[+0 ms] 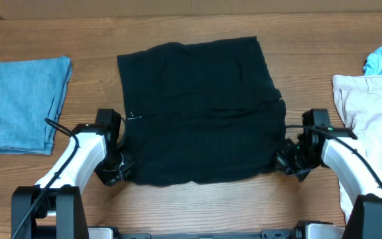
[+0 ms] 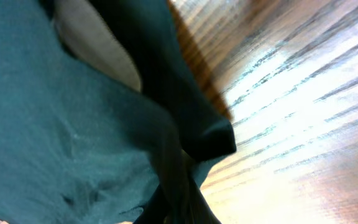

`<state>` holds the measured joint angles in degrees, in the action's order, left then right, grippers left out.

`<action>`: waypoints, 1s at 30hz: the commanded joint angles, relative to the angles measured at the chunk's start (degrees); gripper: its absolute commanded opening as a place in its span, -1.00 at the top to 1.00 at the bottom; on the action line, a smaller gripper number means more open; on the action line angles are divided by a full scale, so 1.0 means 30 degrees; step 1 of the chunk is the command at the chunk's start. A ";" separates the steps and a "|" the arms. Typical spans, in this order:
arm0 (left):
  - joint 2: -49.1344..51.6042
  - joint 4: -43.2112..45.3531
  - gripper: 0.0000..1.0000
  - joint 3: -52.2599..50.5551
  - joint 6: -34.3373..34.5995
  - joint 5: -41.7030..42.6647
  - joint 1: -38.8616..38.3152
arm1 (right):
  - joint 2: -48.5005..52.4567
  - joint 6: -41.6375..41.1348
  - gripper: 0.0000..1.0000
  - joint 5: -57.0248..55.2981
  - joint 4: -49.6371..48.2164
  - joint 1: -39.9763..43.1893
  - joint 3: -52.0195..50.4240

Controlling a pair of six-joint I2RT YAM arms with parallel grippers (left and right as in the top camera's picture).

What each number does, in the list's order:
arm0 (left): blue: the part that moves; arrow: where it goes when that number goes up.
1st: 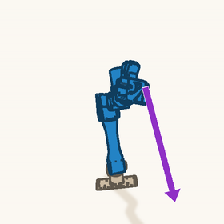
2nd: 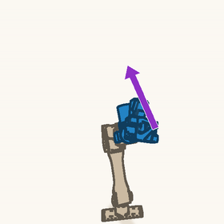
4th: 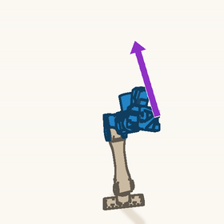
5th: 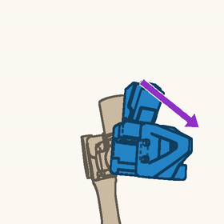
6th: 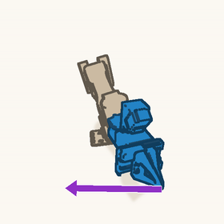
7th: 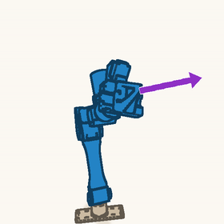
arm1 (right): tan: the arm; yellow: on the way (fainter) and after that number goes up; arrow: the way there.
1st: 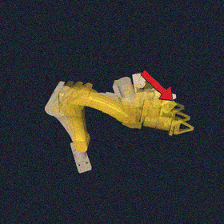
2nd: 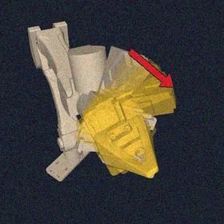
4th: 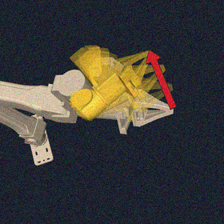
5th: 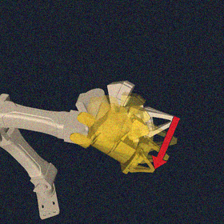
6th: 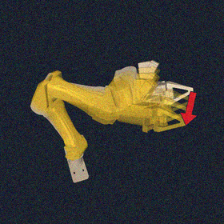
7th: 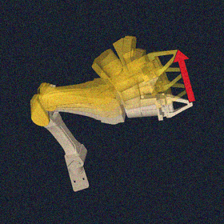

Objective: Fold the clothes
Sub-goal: 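Lift the bottom hem with both grippers and fold it up toward the waistband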

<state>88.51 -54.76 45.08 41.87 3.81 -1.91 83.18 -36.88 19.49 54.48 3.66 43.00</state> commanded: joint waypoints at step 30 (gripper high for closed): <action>-0.0379 -0.2688 0.92 1.4171 -0.2892 -0.3016 -0.0794 | 0.2543 0.4860 0.92 -0.1129 -0.0634 -0.0860 1.5708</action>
<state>83.79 -66.57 86.30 34.28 -1.39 -4.54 89.58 -22.63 16.73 55.90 2.31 88.66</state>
